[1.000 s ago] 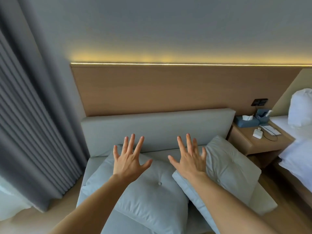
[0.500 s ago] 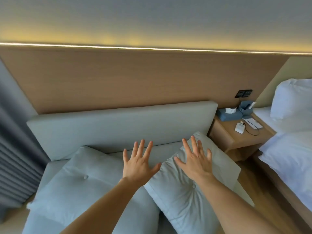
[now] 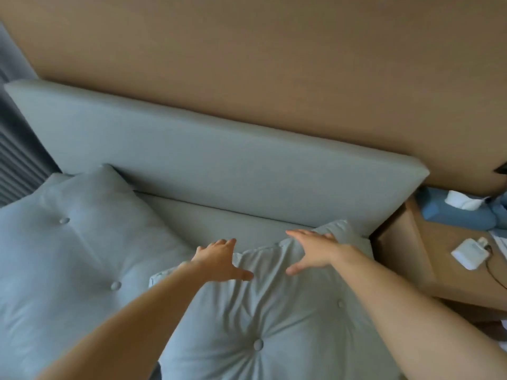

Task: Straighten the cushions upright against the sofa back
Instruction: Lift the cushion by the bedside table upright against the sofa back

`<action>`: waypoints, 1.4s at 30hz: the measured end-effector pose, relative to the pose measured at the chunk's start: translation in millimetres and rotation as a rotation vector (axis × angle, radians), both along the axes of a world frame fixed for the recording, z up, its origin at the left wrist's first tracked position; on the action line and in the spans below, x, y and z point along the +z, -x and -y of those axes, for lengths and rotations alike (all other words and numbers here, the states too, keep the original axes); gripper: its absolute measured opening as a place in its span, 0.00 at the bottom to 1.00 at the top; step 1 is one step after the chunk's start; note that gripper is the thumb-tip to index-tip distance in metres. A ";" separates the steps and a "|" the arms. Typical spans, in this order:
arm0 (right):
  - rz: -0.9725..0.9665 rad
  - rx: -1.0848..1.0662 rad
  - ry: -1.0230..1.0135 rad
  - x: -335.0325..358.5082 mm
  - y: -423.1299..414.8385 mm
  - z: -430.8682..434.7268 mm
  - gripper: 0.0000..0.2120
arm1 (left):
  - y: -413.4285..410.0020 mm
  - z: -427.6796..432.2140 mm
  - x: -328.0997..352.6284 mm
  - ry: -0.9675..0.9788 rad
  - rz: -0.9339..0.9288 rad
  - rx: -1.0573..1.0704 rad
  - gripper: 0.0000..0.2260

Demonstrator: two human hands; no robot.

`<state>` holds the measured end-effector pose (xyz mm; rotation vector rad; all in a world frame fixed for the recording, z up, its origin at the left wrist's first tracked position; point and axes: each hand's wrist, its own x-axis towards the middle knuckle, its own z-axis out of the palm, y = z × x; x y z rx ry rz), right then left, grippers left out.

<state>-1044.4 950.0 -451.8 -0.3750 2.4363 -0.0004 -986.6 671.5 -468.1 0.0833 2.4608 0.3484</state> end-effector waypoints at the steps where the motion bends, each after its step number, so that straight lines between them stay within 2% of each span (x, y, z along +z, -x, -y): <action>1: 0.019 0.042 -0.022 -13.4 15.8 -3.2 0.65 | 10.7 -2.0 -12.5 0.011 0.054 -0.014 0.62; 3: 0.072 0.115 -0.070 -37.4 46.0 -5.3 0.69 | 27.7 -1.7 -36.2 0.030 0.163 -0.029 0.68; 5: 0.170 0.152 -0.102 -59.0 73.9 -5.2 0.71 | 39.2 2.3 -54.2 0.014 0.285 -0.020 0.67; 9: 0.381 0.125 -0.168 -100.9 101.1 -5.7 0.78 | 48.4 11.3 -82.6 -0.055 0.414 -0.004 0.49; 11: 0.391 0.122 -0.169 -115.3 99.2 -6.4 0.73 | 48.4 12.6 -95.3 -0.062 0.361 0.004 0.50; 13: 0.371 0.137 -0.110 -125.7 94.4 -6.2 0.59 | 45.7 13.2 -101.8 -0.050 0.307 0.023 0.50; 15: 0.323 0.191 -0.084 -127.0 87.5 -4.9 0.52 | 39.1 12.5 -99.8 -0.041 0.276 0.024 0.48; 20: 0.132 0.344 -0.070 -88.8 57.4 -14.6 0.46 | -1.1 6.1 -66.7 -0.048 0.126 0.019 0.37; 23: 0.104 0.341 -0.025 -47.7 19.1 -34.5 0.50 | -34.2 -9.5 -33.3 -0.034 0.022 0.008 0.40; 25: 0.123 0.282 -0.025 -16.7 -3.8 -50.2 0.50 | -51.7 -25.4 -12.3 -0.037 -0.027 -0.011 0.41; 28: 0.039 0.270 -0.013 24.9 -30.2 -72.5 0.52 | -65.2 -46.7 19.1 -0.040 -0.054 -0.052 0.39; 30: -0.035 0.271 0.001 46.4 -45.3 -88.7 0.50 | -62.7 -58.0 42.8 -0.030 -0.097 -0.090 0.36; 33: -0.158 0.245 0.002 79.6 -56.4 -113.9 0.38 | -46.0 -77.0 90.1 0.030 -0.215 -0.185 0.31; 37: -0.344 0.165 -0.001 121.4 -45.9 -140.8 0.37 | -4.6 -100.7 148.4 0.112 -0.422 -0.323 0.27; 42: -0.506 0.101 0.020 169.6 -7.0 -158.6 0.34 | 52.9 -113.3 188.2 0.053 -0.564 -0.355 0.28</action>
